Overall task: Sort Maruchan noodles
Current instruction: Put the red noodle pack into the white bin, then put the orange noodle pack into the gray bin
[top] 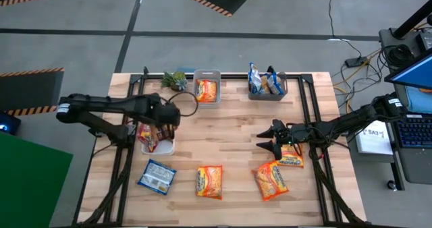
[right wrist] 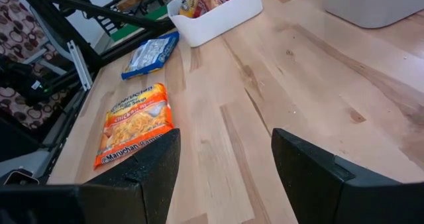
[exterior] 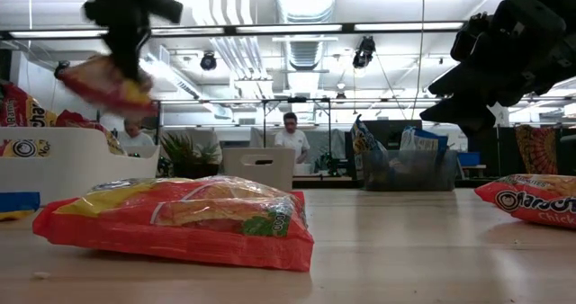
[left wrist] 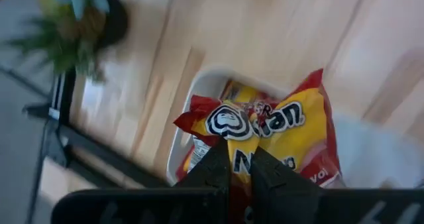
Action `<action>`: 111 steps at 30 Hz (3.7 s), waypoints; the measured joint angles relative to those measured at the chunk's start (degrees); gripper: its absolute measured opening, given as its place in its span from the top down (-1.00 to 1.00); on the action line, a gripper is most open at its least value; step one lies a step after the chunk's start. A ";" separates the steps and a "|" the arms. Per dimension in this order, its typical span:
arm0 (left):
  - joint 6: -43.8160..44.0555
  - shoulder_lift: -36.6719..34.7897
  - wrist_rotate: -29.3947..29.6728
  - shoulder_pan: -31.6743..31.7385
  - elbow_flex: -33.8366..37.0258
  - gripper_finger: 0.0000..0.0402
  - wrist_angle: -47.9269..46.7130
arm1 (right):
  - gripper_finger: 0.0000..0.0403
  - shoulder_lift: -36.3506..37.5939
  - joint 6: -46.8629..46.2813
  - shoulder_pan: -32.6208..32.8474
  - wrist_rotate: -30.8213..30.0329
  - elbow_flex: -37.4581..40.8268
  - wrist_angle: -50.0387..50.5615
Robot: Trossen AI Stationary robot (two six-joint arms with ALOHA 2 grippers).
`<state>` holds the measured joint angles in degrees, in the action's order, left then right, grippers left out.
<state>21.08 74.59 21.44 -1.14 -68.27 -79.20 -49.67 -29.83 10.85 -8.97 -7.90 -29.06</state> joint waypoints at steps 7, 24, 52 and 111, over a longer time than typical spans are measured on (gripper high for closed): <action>0.73 0.35 -3.57 -0.01 8.70 1.00 0.88 | -0.12 0.00 0.03 0.02 -0.02 -0.02 0.00; 6.65 7.68 -17.87 -0.22 10.98 0.62 6.76 | -0.12 0.00 -0.10 0.02 -0.06 -0.02 0.02; 5.97 9.51 -17.48 -8.29 14.55 0.77 16.22 | -0.12 0.07 -4.21 0.02 -0.10 -0.26 0.00; -40.37 7.78 -3.36 -5.41 14.45 0.82 77.74 | 0.08 -22.99 -44.09 9.92 18.02 -36.63 93.25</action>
<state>-19.29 82.37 18.09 -6.55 -53.82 -1.45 -72.66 -73.91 20.78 9.04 -44.53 64.19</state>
